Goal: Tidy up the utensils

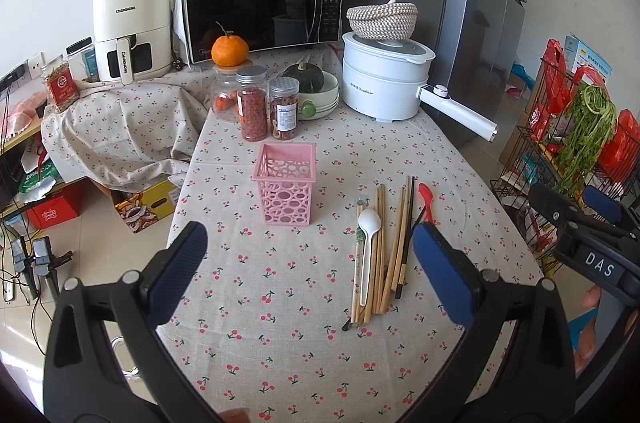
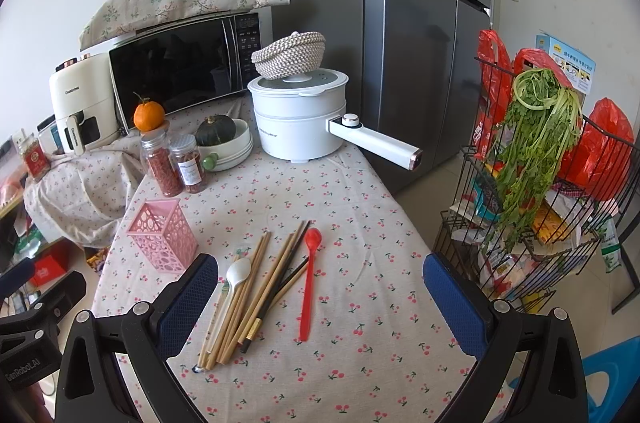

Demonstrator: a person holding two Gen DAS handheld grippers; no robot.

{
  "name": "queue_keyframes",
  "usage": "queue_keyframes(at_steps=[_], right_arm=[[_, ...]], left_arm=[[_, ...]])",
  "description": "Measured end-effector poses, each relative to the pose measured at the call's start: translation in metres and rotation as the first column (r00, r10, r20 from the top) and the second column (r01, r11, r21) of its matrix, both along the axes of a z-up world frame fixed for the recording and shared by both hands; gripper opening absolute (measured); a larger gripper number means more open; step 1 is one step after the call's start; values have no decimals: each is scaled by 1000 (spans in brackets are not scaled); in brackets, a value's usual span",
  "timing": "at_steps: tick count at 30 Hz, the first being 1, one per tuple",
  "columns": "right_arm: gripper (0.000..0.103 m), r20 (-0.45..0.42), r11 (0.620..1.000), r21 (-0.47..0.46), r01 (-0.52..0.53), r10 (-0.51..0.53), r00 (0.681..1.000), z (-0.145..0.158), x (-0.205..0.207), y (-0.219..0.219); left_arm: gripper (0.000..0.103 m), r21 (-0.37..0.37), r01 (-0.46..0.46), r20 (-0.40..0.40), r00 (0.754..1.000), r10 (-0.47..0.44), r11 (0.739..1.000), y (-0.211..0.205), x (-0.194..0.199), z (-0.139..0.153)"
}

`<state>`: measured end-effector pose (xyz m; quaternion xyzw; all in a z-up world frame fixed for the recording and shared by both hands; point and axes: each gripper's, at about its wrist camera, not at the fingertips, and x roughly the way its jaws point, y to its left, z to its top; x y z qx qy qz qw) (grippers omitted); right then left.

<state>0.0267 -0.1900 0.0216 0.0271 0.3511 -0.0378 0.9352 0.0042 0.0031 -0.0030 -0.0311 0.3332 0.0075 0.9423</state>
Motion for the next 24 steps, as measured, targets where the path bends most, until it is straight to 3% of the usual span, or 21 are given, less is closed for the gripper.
queue_keyframes(at_steps=[24], right_arm=[[103,-5,1000,1,-4,4,1000,-1,1,1]], left_arm=[[102,3,6,-7,1000,-6,1000,-4,-1,-4]])
